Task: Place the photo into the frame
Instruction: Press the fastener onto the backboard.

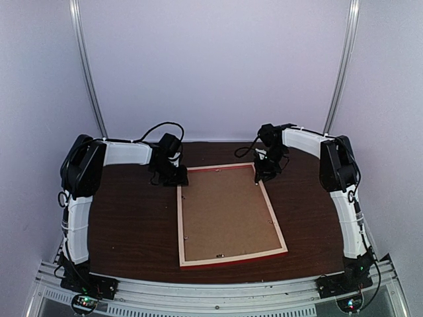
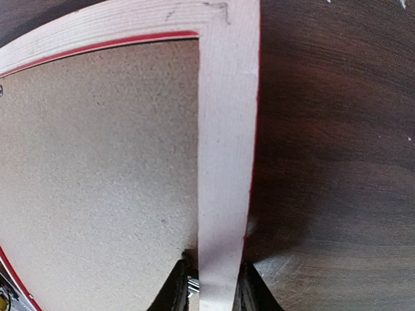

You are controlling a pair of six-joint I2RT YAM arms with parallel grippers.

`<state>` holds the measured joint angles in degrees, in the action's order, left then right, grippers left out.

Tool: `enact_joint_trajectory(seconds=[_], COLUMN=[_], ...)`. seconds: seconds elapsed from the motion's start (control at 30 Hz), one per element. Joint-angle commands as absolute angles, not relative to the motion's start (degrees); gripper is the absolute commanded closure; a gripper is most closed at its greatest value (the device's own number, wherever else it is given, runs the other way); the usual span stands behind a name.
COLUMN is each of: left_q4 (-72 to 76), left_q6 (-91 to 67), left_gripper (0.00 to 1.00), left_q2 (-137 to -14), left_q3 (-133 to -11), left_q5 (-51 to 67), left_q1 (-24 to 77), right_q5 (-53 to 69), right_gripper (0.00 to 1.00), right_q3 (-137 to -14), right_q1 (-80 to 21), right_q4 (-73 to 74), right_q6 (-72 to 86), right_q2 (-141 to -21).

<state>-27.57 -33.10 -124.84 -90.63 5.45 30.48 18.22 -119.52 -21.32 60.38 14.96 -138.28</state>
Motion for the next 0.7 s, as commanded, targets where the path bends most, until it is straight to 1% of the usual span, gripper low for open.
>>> enact_joint_trajectory(seconds=[0.0,0.43,0.5,0.67], left_q4=[-26.46,-26.48,-26.46,-26.34], left_q6=[-32.34,-32.34,-32.43,-32.52], left_gripper=[0.51,0.51,0.51,0.49], left_q2=[-126.12,-126.21,-126.15,-126.21], left_q3=[-89.65,-89.82,-89.79,-90.21], left_q5=[6.50,6.16,6.16,6.82], left_q1=[31.03,31.03,31.03,31.03], right_q5=[13.97,16.81,18.03,19.54], right_gripper=[0.77,0.81,0.77,0.60], right_q3=[-118.74,-119.63,-120.07,-120.14], right_q1=[-19.72,-18.81,-18.73,-18.65], right_q4=[62.25,61.95,62.19,61.61], right_q6=[13.70,11.92,11.84,12.40], right_q2=[-141.53,-141.67,-141.85,-141.07])
